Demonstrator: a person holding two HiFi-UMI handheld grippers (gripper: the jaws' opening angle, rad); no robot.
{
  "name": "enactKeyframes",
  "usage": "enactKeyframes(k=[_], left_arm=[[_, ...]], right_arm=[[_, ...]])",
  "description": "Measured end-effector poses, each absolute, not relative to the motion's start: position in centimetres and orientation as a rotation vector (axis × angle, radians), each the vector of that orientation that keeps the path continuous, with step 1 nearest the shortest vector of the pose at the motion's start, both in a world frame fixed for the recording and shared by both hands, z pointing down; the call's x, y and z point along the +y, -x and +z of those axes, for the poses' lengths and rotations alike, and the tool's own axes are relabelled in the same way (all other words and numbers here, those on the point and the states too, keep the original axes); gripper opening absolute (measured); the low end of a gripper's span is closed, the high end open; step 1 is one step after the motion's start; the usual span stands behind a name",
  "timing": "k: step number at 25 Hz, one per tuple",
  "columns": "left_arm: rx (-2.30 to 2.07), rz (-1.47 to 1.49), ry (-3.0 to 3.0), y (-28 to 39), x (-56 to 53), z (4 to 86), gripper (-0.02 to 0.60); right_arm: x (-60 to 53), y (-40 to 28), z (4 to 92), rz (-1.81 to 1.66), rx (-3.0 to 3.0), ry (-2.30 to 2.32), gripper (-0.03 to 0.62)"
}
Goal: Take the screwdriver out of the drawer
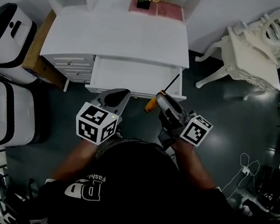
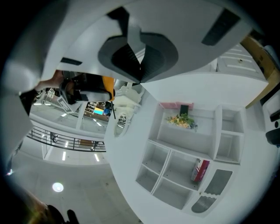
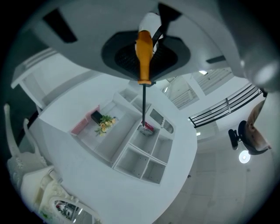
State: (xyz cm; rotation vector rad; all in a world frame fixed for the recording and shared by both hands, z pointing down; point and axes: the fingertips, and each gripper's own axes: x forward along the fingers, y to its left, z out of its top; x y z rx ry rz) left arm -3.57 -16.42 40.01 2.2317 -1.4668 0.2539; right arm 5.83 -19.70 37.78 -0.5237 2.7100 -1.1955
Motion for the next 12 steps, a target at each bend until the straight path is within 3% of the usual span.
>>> enactKeyframes(k=[12], left_arm=[[-1.465, 0.25, -2.217, 1.7, -14.1, 40.2, 0.014]], right_arm=[[-17.2, -7.2, 38.1, -1.203, 2.718, 0.499, 0.075]])
